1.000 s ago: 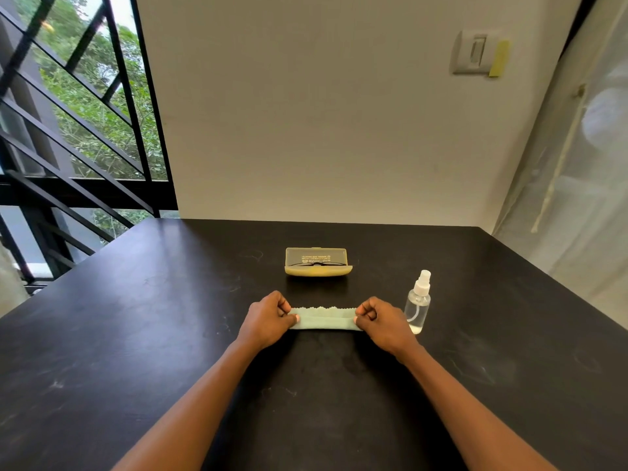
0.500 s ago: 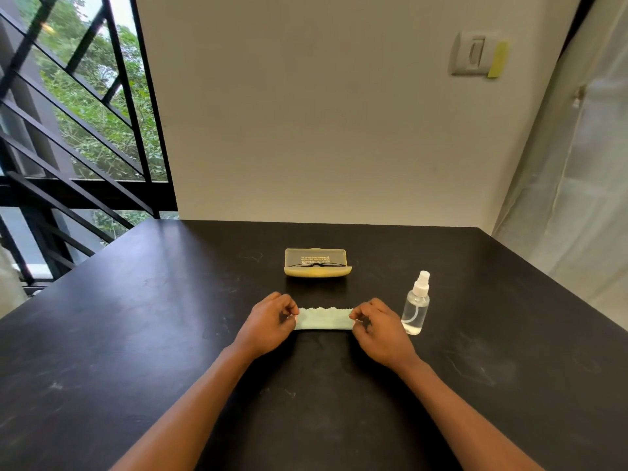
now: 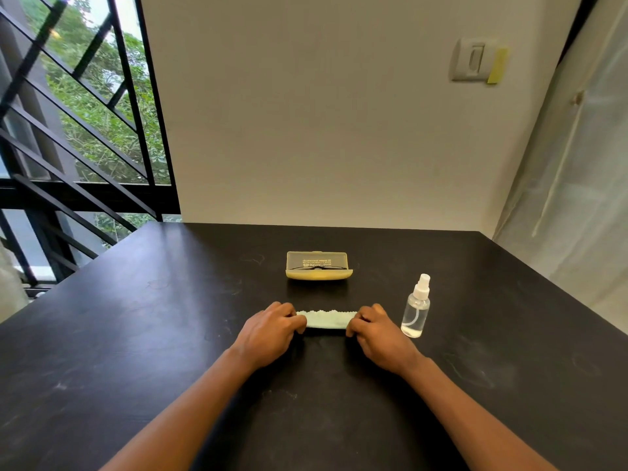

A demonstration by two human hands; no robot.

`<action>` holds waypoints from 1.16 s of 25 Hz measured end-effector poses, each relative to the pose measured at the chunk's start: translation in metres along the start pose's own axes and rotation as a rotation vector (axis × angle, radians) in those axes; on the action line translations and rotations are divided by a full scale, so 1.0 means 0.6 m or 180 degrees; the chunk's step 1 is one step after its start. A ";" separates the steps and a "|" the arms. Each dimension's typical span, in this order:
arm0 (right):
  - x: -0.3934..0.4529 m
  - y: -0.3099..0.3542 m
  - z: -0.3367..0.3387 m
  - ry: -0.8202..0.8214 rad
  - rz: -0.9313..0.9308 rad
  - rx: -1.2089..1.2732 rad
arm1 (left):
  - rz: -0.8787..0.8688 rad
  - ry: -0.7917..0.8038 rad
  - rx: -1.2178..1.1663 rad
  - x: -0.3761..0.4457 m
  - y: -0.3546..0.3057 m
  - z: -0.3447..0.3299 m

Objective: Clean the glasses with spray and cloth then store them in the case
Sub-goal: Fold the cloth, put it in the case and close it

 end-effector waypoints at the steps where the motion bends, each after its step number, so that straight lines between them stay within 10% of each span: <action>1: 0.001 -0.003 -0.001 0.0043 -0.0063 0.0053 | 0.0063 0.0009 -0.0065 0.001 0.002 -0.001; 13: 0.031 -0.031 0.011 0.0354 -0.1560 0.1503 | 0.1503 0.0029 -0.1954 0.027 0.038 -0.019; 29: 0.045 -0.045 0.006 0.0103 -0.2221 0.1847 | 0.1996 -0.0018 -0.1698 0.049 0.055 -0.043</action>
Point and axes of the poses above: each hand's wrist, its own x-axis towards the middle knuckle, its own z-axis out of the back of the hand, y = z × x, the point moved 4 cm from there along x, towards the middle knuckle, and after that the axes turned 1 degree about -z, right-handed, at the moved point
